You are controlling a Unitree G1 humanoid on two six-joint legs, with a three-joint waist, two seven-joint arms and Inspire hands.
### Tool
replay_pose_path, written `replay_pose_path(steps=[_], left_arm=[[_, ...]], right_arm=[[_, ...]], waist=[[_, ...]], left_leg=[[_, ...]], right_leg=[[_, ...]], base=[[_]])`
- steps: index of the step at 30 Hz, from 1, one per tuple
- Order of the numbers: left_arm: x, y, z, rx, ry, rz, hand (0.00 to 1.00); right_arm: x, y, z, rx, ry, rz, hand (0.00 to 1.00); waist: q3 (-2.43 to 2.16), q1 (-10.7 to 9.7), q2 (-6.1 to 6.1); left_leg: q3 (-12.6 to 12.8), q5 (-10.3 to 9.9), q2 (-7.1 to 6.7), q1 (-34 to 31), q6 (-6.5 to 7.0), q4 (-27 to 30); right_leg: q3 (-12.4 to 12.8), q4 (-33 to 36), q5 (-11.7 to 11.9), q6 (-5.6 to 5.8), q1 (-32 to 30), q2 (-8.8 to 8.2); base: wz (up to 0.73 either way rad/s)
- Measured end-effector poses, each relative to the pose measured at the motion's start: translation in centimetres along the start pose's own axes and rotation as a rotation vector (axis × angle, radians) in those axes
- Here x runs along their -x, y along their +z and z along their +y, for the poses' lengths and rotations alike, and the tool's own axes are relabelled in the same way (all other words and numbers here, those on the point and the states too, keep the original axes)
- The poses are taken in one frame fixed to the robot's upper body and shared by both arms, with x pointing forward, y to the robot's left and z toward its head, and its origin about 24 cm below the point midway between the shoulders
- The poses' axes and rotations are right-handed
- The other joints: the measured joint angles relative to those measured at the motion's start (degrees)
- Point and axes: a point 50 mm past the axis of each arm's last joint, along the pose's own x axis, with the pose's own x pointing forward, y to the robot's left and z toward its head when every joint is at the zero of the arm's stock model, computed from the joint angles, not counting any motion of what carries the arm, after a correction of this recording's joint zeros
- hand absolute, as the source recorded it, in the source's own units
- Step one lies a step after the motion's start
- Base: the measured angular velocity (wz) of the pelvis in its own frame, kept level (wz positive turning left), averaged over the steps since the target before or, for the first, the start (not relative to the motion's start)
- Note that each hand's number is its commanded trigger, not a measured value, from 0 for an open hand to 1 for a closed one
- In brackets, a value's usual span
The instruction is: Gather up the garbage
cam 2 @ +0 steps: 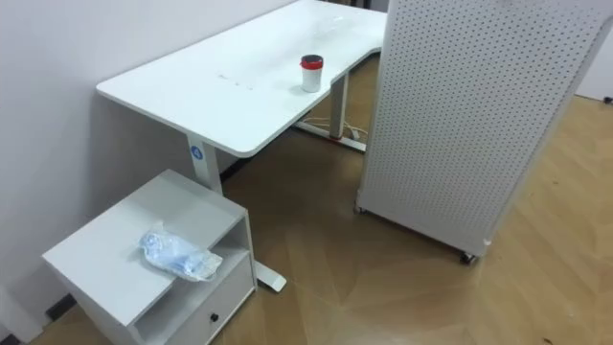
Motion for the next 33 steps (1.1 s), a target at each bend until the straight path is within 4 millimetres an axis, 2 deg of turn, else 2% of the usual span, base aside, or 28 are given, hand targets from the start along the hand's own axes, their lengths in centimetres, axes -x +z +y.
replay_pose_path(steps=[17, 19, 23, 25, 26, 27, 28, 30, 31, 33], left_arm=[[-0.1, -0.3, -0.3, 0.021, -0.011, 0.013, 0.0], [-0.1, -0.2, -0.1, 0.021, -0.007, 0.009, 0.0], [-0.1, -0.2, 0.1, 0.02, -0.003, 0.01, 0.0], [-0.1, -0.3, 0.3, 0.043, 0.001, 0.009, 0.0], [0.0, -0.3, 0.3, 0.048, 0.003, 0.009, 0.0], [0.0, -0.3, 0.5, 0.056, 0.007, 0.009, 0.0], [0.0, -0.4, 0.6, 0.058, 0.009, 0.01, 0.0], [0.0, -0.5, 0.6, 0.058, 0.008, 0.013, 0.0], [0.0, -1.0, 0.5, 0.061, 0.008, 0.025, 0.0], [0.0, -1.2, 0.5, 0.07, 0.005, 0.027, 0.0]], right_arm=[[0.0, 0.3, 0.6, 0.025, 0.047, 0.001, 1.0], [0.0, 0.3, 0.6, 0.033, 0.05, -0.001, 1.0], [0.0, 0.3, 0.6, 0.04, 0.051, 0.0, 1.0], [0.0, 0.6, 0.8, 0.073, 0.057, -0.014, 1.0], [0.0, 0.7, 0.8, 0.078, 0.058, -0.016, 1.0], [0.0, 0.8, 0.8, 0.093, 0.06, -0.017, 1.0], [0.0, 0.9, 0.7, 0.103, 0.058, -0.018, 1.0], [0.0, 1.2, 0.3, 0.117, 0.048, -0.025, 1.0], [0.1, 1.5, 0.2, 0.136, 0.046, -0.034, 1.0], [0.1, 1.4, -0.5, 0.135, 0.028, -0.03, 1.0]], waist=[[0.04, 0.4, -0.2], [0.18, 0.8, -0.46], [0.29, 1.5, -0.72], [0.24, 2.6, -0.54], [0.33, 3.0, -0.6], [0.28, 3.1, -0.53], [0.41, 3.2, -0.67], [0.62, 3.1, -0.39], [0.64, 3.1, -0.23], [0.62, 2.2, -0.61]], left_leg=[[-0.3, 0.0, 0.08, -0.6, 0.0, 0.5], [-0.1, 0.0, 0.14, -1.0, -0.04, 1.4], [-0.1, -1.2, 0.79, -2.1, -1.08, 5.0], [0.2, -3.6, 2.26, -5.2, -1.82, 12.6], [0.2, -4.1, 2.58, -6.0, -1.92, 14.7], [-0.1, -4.6, 3.36, -7.9, -2.28, 19.6], [-0.1, -4.6, 4.46, -10.2, -2.28, 25.7], [-0.4, -4.3, 6.41, -13.6, -2.27, 34.2], [-0.9, -3.5, 7.08, -14.9, -2.2, 37.8], [-1.8, -3.5, 6.34, -17.1, -2.05, 38.9]], right_leg=[[-0.5, 0.2, -0.1, -0.09, -0.1, -0.06], [-0.6, 0.3, -0.2, -0.23, -0.1, -0.08], [-0.7, 1.8, -1.2, -0.71, -0.2, 0.16], [-0.9, 6.0, -3.4, -1.59, -2.1, 0.44], [-0.8, 7.1, -4.0, -1.83, -2.5, 0.57], [-0.7, 9.0, -5.0, -2.34, -3.0, 0.85], [-0.6, 10.6, -6.0, -2.88, -3.1, 1.15], [-0.5, 12.8, -7.6, -3.9, -2.7, 2.28], [-0.5, 13.9, -8.7, -4.41, -1.9, 2.68], [-0.2, 14.5, -10.4, -4.93, -0.9, 2.7]], base=[[0.01], [0.02], [-0.01], [-0.18], [-0.18], [-0.1], [-0.05], [0.0], [0.0], [0.45]])
